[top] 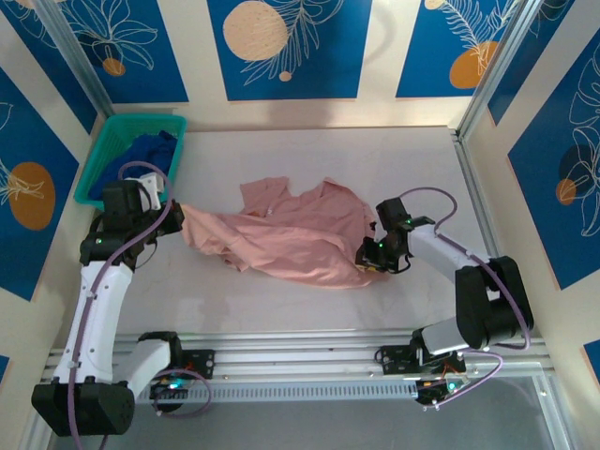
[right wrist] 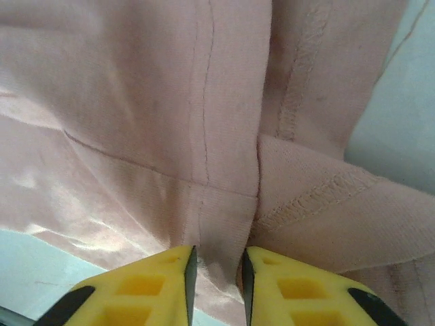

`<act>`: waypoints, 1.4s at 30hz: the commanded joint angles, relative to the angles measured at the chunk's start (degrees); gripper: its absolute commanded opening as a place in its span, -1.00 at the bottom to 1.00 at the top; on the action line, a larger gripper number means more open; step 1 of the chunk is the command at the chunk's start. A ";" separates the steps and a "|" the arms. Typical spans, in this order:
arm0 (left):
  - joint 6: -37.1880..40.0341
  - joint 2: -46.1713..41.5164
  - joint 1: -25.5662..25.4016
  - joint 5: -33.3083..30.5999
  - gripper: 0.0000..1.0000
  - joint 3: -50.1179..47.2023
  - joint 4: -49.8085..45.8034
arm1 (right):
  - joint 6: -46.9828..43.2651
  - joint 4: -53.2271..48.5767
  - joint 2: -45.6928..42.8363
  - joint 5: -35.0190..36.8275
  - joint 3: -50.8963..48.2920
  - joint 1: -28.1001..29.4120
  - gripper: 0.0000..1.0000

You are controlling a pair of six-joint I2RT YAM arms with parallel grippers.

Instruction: Fold the inside-out t-shirt

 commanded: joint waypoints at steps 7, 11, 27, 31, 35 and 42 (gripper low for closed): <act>1.96 -0.73 0.86 0.93 -1.00 -0.31 0.77 | 0.05 3.41 2.28 -3.05 3.73 -2.76 -0.18; 1.99 -0.78 0.79 0.93 -1.00 -0.36 0.76 | -1.03 3.10 3.83 0.17 4.99 -3.04 -0.17; 1.96 -0.88 0.81 0.84 -1.00 -0.44 0.77 | -0.45 8.10 9.22 -5.18 5.52 -3.27 -0.33; 1.98 -0.85 0.80 0.84 -1.00 -0.45 0.69 | -0.12 9.16 8.77 -7.10 5.35 -3.63 -0.55; 2.03 -0.83 0.87 0.76 -1.00 -0.45 0.69 | 0.32 10.90 7.71 -8.13 4.57 -4.62 -0.79; 2.03 -0.98 0.79 0.58 -1.00 -0.45 0.69 | -2.35 10.13 0.69 -4.31 3.77 -6.82 -1.00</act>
